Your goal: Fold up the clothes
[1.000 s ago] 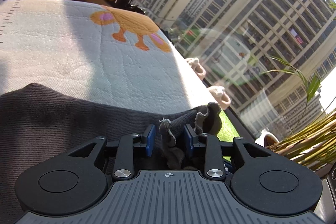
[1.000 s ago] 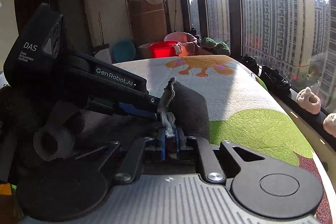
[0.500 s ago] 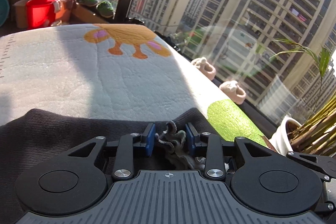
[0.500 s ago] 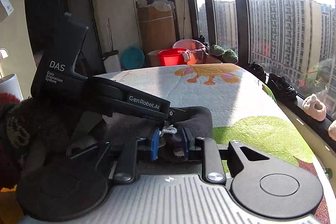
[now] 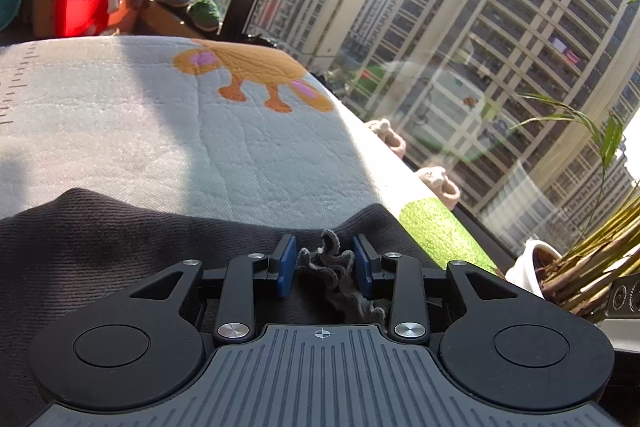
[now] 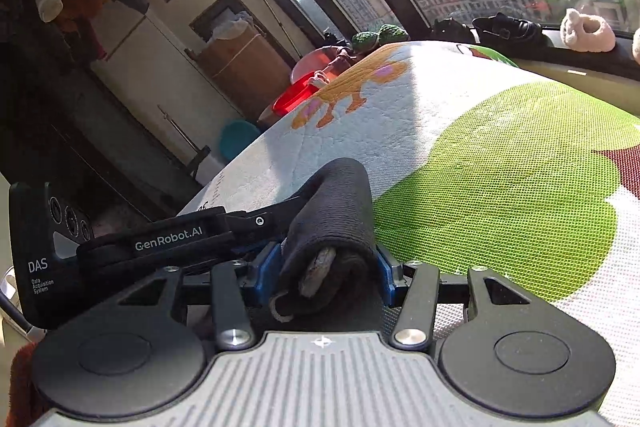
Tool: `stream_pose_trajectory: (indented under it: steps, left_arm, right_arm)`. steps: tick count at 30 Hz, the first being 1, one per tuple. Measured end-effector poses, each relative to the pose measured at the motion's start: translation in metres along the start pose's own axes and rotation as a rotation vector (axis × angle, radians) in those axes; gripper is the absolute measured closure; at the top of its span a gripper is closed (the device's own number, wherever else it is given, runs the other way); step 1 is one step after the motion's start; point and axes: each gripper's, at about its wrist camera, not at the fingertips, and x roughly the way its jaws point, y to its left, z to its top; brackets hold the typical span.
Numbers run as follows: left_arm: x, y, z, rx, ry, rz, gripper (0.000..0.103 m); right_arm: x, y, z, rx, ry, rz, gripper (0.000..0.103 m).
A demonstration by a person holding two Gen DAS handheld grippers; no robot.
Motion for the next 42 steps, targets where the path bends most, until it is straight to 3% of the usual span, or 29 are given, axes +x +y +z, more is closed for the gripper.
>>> stream_pose_trajectory:
  steps: [7, 10, 15, 20, 25, 27, 33, 40, 42]
  left_arm:
    - [-0.005, 0.010, -0.005, -0.036, -0.015, -0.037, 0.067]
    - [-0.007, 0.010, -0.002, -0.050, -0.002, -0.036, 0.067]
    - [-0.033, 0.007, 0.011, -0.052, -0.026, -0.015, 0.052]
    - [-0.057, -0.013, 0.024, -0.010, -0.055, -0.068, 0.053]
    - [-0.033, -0.024, 0.021, 0.029, 0.002, -0.037, 0.059]
    - [-0.024, -0.016, 0.019, 0.008, 0.017, -0.034, 0.059]
    - [-0.031, 0.008, 0.011, -0.026, 0.012, -0.030, 0.052]
    - [-0.046, 0.031, 0.005, -0.050, 0.001, 0.015, 0.048]
    - [-0.049, 0.035, 0.003, -0.056, 0.001, 0.015, 0.046]
  right_arm:
    - [-0.002, 0.005, -0.002, -0.011, -0.016, -0.031, 0.063]
    - [-0.001, 0.016, -0.004, -0.083, -0.016, -0.069, 0.065]
    - [0.005, 0.067, -0.014, -0.503, -0.024, -0.203, 0.066]
    - [0.017, 0.103, -0.028, -0.809, -0.009, -0.296, 0.066]
    - [0.019, 0.120, -0.053, -1.030, -0.026, -0.341, 0.066]
    - [0.017, 0.118, -0.056, -1.048, -0.020, -0.336, 0.066]
    - [-0.004, 0.112, -0.043, -0.899, -0.001, -0.238, 0.061]
    - [-0.022, 0.119, -0.051, -0.841, -0.102, -0.132, 0.059]
    - [-0.019, 0.120, -0.053, -0.837, -0.093, -0.121, 0.059]
